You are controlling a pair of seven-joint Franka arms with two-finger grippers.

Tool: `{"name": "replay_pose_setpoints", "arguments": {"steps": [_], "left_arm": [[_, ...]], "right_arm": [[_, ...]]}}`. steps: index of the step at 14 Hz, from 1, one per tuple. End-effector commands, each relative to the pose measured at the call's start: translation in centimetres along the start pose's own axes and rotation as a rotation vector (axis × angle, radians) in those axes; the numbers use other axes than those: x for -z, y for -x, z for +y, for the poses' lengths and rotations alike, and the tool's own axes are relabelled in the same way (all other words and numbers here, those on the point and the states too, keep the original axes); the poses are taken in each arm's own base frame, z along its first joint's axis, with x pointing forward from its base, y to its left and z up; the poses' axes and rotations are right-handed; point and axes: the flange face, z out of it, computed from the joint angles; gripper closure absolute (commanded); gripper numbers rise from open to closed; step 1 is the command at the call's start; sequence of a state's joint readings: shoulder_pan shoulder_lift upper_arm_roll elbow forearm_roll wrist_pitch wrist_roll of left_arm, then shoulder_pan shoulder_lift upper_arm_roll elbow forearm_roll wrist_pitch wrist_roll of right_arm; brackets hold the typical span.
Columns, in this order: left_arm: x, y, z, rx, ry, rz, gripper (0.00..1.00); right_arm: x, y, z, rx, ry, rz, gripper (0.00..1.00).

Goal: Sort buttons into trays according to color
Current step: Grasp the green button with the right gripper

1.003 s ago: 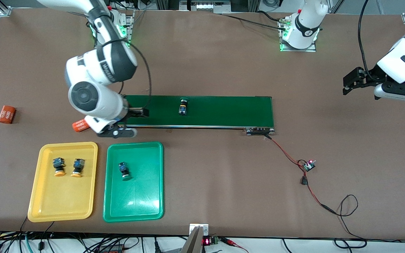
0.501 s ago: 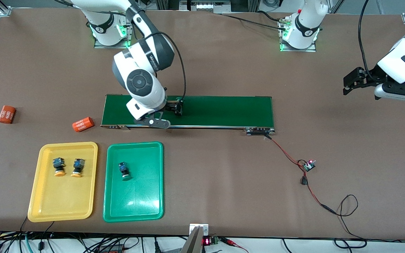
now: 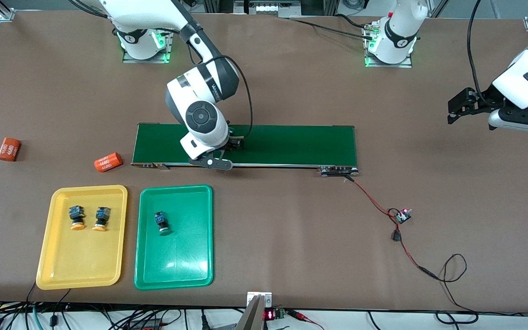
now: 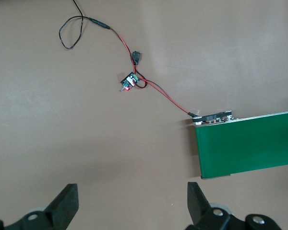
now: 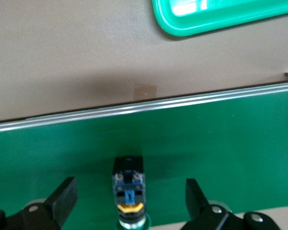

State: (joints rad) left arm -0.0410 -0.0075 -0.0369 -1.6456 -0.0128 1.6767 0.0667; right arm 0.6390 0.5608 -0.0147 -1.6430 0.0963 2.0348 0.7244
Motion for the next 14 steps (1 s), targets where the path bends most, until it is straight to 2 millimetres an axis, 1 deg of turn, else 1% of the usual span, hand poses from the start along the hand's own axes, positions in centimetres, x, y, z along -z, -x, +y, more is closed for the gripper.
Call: {"name": "replay_pose_setpoints", "arguments": {"steps": [1, 2, 5, 6, 7, 8, 9, 10, 12, 13, 14], "left_arm": [[0.6, 0.0, -0.3, -0.012, 0.016, 0.000, 0.00], [0.6, 0.0, -0.2, -0.014, 0.016, 0.000, 0.00], [0.6, 0.0, -0.2, -0.014, 0.016, 0.000, 0.00], [0.6, 0.0, -0.2, -0.014, 0.016, 0.000, 0.00], [0.6, 0.0, -0.2, -0.014, 0.016, 0.000, 0.00], [0.6, 0.0, -0.2, -0.014, 0.016, 0.000, 0.00], [0.6, 0.0, -0.2, -0.014, 0.016, 0.000, 0.00], [0.6, 0.0, -0.2, -0.014, 0.016, 0.000, 0.00], [0.6, 0.0, -0.3, -0.014, 0.016, 0.000, 0.00], [0.5, 0.0, -0.3, -0.012, 0.016, -0.002, 0.00], [0.6, 0.0, -0.2, -0.014, 0.016, 0.000, 0.00]], "right_arm": [[-1.3, -0.1, 0.7, -0.025, -0.018, 0.011, 0.04], [-1.4, -0.1, 0.8, -0.024, -0.017, 0.010, 0.29], [-2.4, -0.3, 1.0, -0.024, -0.005, 0.000, 0.50], [-2.9, -0.5, 1.1, -0.025, 0.000, -0.003, 0.58], [-3.2, -0.5, 1.1, -0.026, 0.003, -0.006, 0.63], [-3.1, -0.5, 1.0, -0.024, 0.002, -0.004, 0.73], [-3.0, -0.5, 0.9, -0.029, 0.000, -0.004, 0.80], [-2.6, -0.5, 0.8, -0.034, -0.006, -0.001, 0.88], [-0.9, -0.9, 1.0, -0.037, -0.026, 0.015, 0.96], [0.6, -1.2, 0.8, -0.032, -0.045, 0.031, 1.00], [2.5, -1.3, 0.4, -0.033, -0.064, 0.051, 1.00]]}}
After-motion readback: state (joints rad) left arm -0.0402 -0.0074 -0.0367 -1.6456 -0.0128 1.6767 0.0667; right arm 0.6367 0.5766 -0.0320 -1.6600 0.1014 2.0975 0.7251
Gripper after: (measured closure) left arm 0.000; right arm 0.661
